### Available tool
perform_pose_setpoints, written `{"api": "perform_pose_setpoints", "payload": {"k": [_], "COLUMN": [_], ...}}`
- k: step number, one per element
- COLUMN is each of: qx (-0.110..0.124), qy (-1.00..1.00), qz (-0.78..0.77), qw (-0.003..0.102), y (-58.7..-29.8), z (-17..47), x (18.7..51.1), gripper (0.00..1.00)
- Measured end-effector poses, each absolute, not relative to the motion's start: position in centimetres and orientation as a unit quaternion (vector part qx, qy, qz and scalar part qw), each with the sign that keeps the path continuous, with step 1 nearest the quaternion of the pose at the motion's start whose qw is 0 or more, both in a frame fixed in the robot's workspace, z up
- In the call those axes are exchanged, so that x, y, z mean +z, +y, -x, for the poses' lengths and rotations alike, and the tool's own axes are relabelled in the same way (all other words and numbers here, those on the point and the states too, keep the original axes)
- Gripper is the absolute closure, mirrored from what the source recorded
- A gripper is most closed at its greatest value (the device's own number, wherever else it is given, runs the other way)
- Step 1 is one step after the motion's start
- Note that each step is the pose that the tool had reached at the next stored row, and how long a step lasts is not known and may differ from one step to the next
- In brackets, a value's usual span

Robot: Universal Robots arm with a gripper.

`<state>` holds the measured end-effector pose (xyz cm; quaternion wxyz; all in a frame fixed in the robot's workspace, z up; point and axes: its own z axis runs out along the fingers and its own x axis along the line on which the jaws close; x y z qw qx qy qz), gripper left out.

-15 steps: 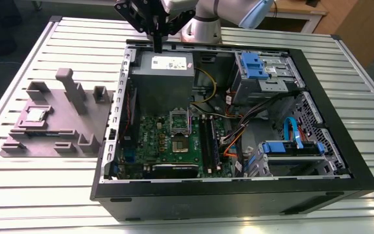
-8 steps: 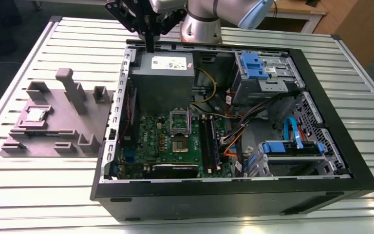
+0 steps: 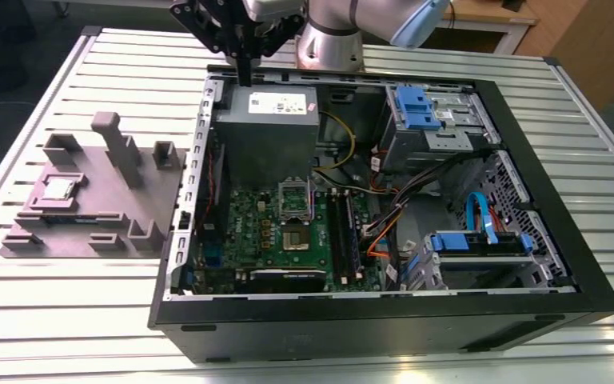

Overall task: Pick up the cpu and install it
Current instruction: 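Reach for the cpu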

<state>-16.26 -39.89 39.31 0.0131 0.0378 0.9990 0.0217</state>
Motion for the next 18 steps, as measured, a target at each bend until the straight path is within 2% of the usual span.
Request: {"api": "perform_pose_setpoints", "payload": {"k": [18], "qx": [0.022], "qy": [0.999], "qz": [-0.038], "qw": [0.013], "y": [-39.89], "z": [17.1], "x": [39.31], "gripper": [0.9]}}
